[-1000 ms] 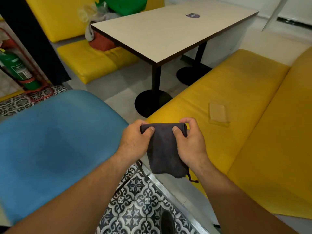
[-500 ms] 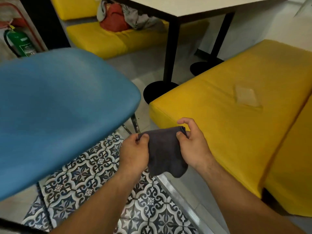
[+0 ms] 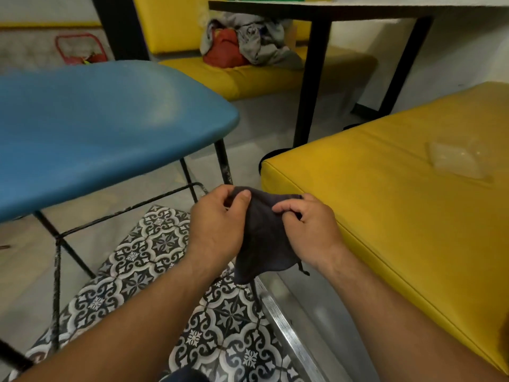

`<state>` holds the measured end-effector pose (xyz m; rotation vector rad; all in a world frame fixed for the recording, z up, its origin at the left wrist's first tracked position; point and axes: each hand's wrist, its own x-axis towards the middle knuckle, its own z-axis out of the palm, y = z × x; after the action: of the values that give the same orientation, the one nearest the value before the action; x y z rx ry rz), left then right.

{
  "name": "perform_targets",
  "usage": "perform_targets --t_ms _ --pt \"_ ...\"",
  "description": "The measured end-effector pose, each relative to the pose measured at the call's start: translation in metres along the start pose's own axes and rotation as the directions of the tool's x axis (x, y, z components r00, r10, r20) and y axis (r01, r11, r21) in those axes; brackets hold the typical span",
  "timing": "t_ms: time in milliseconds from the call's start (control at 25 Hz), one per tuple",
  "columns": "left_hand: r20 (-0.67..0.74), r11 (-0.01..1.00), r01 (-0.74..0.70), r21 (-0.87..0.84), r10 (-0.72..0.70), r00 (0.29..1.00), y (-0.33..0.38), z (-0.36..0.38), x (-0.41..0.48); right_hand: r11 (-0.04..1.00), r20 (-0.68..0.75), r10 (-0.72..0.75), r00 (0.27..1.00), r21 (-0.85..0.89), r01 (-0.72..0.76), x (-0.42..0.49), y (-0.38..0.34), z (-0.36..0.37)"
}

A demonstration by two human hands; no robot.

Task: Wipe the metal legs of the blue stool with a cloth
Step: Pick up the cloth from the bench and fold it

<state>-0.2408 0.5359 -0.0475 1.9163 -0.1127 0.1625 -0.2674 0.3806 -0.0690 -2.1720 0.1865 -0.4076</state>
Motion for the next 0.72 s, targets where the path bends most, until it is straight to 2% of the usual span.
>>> perform_targets --t_ms 160,280,400,440,600,640,720 --pt "0.044 0.999 0.047 0.024 -0.048 0.998 0.001 0.020 -0.008 1.000 0.100 0.005 0.995 0.003 -0.005 0.004 0.025 0.012" --pt "0.076 0.996 0.080 0.029 -0.082 0.994 0.007 0.025 -0.010 0.971 0.136 0.033 0.990 0.232 -0.064 -0.012 0.033 0.018" --pt "0.135 0.990 0.126 0.055 -0.133 0.982 0.021 0.029 -0.007 0.915 0.214 -0.054 0.975 0.401 -0.038 -0.027 0.035 0.023" --pt "0.161 0.988 0.149 0.048 -0.155 0.975 0.026 0.030 -0.004 0.912 0.201 -0.067 0.977 0.410 -0.022 -0.026 0.035 0.026" --pt "0.253 0.982 0.191 0.009 -0.187 0.949 0.031 0.022 0.005 0.947 -0.016 -0.118 0.993 0.298 0.117 -0.013 0.031 0.039" --pt "0.217 0.985 0.171 0.035 -0.174 0.961 0.027 0.015 0.005 0.953 -0.016 -0.097 0.995 0.287 0.097 -0.011 0.030 0.043" --pt "0.048 0.984 0.144 0.103 -0.150 0.988 0.018 0.000 0.006 0.962 -0.016 -0.019 1.000 0.273 0.022 -0.007 0.025 0.048"
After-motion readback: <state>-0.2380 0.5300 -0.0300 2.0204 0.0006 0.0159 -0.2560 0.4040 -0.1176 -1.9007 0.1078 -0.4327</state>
